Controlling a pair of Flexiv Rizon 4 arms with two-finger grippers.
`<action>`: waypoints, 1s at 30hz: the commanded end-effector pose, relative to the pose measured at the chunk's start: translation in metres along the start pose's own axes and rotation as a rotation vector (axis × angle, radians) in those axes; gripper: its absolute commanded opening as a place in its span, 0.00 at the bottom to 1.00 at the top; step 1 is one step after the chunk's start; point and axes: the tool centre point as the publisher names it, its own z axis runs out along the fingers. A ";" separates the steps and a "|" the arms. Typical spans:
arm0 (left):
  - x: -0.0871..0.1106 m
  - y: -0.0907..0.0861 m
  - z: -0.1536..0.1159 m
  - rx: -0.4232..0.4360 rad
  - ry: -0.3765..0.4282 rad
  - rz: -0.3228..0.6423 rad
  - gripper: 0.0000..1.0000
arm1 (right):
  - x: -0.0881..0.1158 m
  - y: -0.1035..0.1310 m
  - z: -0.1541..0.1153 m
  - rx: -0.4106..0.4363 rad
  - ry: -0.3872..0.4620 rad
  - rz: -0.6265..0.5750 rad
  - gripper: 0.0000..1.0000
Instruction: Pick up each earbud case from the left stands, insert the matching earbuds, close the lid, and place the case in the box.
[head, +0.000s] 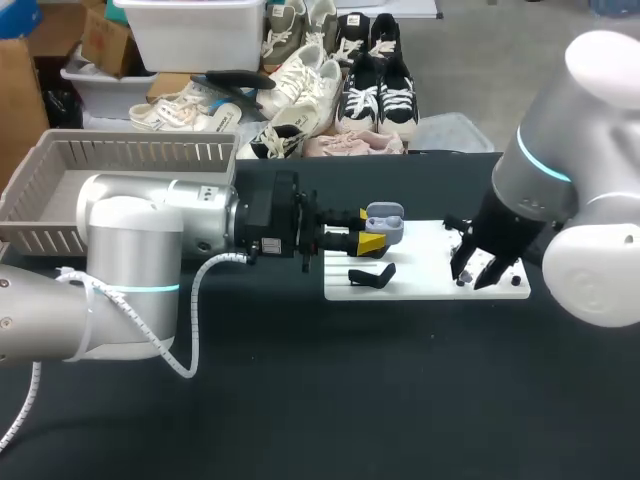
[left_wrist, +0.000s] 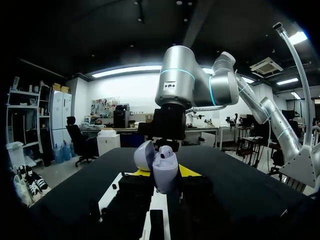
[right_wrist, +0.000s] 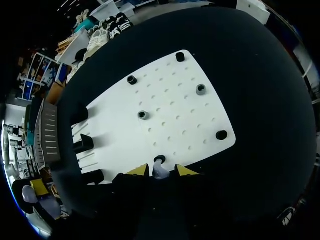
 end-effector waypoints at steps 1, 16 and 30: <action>0.001 0.001 0.000 0.003 -0.001 0.000 0.00 | -0.001 0.001 0.002 0.003 0.003 0.001 0.29; 0.001 0.001 0.000 0.003 -0.001 0.000 0.00 | -0.003 0.001 0.002 0.005 0.006 -0.007 0.00; 0.001 0.001 0.000 0.003 -0.001 0.000 0.00 | 0.002 0.002 -0.030 -0.014 -0.023 -0.009 0.00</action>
